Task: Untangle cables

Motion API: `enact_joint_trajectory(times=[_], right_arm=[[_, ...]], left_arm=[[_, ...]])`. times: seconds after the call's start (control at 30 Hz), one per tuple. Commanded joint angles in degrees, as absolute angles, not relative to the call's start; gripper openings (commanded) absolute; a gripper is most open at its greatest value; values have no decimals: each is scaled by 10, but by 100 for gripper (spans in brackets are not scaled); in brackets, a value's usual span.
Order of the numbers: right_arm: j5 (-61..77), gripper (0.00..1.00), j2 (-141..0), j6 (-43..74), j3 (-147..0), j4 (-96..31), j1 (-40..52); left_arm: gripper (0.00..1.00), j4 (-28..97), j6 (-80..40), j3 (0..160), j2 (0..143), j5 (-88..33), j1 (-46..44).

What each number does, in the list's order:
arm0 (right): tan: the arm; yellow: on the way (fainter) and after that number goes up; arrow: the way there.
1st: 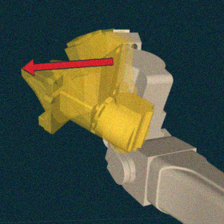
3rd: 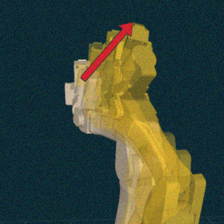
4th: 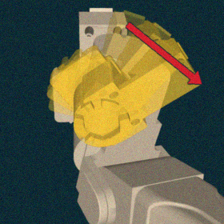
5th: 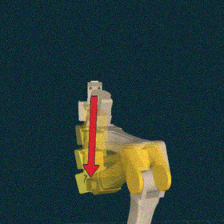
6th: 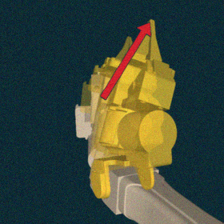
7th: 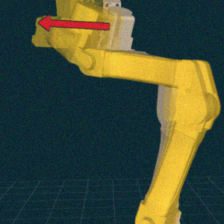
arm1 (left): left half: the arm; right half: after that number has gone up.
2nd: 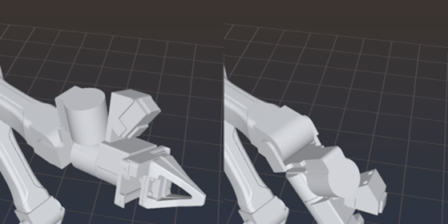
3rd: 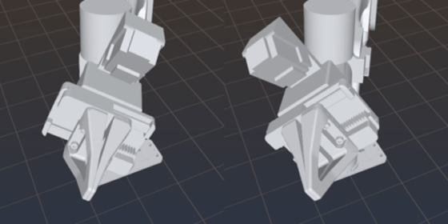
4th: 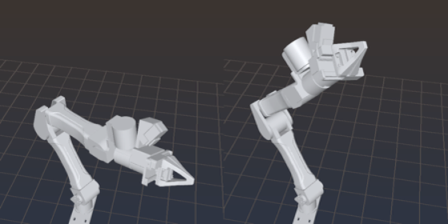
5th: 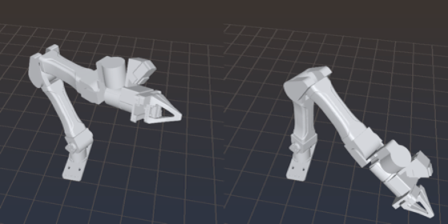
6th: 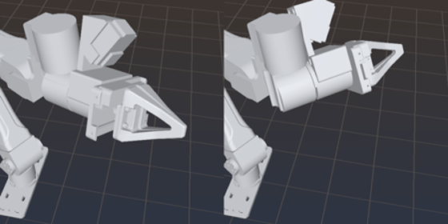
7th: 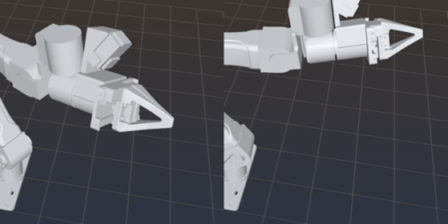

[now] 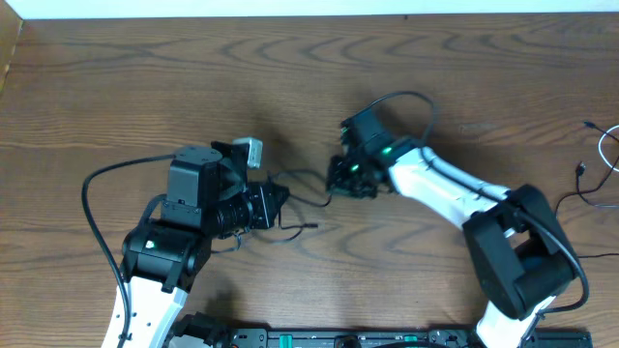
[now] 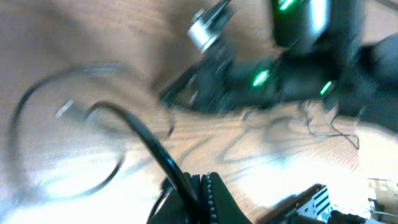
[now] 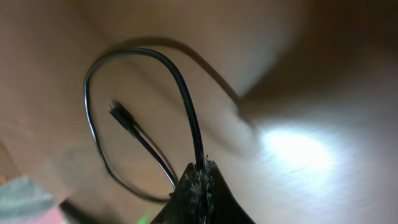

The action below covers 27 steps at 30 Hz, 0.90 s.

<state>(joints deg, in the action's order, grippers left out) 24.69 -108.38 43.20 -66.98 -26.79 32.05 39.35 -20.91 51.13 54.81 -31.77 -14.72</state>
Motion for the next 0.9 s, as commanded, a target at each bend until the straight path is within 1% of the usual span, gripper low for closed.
enact_joint_trajectory(times=[0.0,0.07,0.13,0.33,0.43,0.53,0.73,0.77,0.87], right_arm=[[249,1,-1087,315,-667,-264,283],[282,1,-1087,268,-667,-268,272],[282,1,-1087,242,-667,-282,265],[154,1,-1087,239,-667,-319,247],[111,1,-1087,239,-667,-340,234],[134,1,-1087,236,-667,-349,231],[244,1,-1087,225,-667,-374,233],[257,4,-1087,227,-667,-376,234],[279,22,-1087,257,-667,-392,237]], left_arm=[[8,421,-202,515,543,-287,-145],[8,434,-202,514,547,-273,-145],[8,437,-202,514,554,-274,-145],[8,454,-194,513,586,-276,-145],[8,498,-178,511,618,-276,-145],[8,522,-177,508,644,-276,-146],[8,522,-178,508,685,-278,-146],[8,522,-178,508,689,-278,-146],[8,522,-178,508,694,-280,-146]])
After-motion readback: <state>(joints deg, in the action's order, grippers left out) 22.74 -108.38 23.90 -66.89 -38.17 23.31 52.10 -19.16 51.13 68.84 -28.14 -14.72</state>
